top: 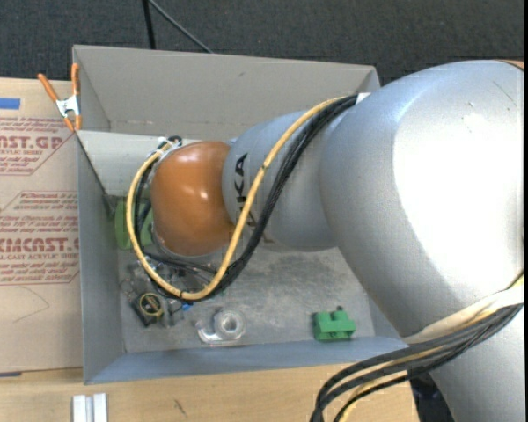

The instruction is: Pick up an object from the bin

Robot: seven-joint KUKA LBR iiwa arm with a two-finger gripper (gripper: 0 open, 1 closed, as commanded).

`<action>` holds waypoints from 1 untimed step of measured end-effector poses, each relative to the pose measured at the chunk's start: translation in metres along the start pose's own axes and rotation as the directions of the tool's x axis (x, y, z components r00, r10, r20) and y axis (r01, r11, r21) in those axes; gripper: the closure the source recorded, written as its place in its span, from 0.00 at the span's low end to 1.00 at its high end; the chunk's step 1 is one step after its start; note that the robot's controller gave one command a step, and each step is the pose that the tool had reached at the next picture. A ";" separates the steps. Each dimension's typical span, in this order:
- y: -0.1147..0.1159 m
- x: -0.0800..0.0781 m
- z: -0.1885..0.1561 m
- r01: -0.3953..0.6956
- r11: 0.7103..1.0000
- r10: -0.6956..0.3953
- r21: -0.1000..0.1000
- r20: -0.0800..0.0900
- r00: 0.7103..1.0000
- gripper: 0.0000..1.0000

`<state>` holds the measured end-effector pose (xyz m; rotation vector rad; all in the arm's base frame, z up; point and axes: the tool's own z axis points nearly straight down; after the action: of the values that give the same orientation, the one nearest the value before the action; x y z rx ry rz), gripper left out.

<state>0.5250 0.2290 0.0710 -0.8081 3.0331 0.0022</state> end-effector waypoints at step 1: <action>-0.023 0.025 -0.112 0.015 1.000 -0.015 0.003 0.006 1.000 1.00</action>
Offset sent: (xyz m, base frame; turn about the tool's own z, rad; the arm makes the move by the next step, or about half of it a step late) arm -0.0119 -0.0326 0.1075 -0.0169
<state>0.5150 0.1964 0.1826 -0.8292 3.0211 0.0005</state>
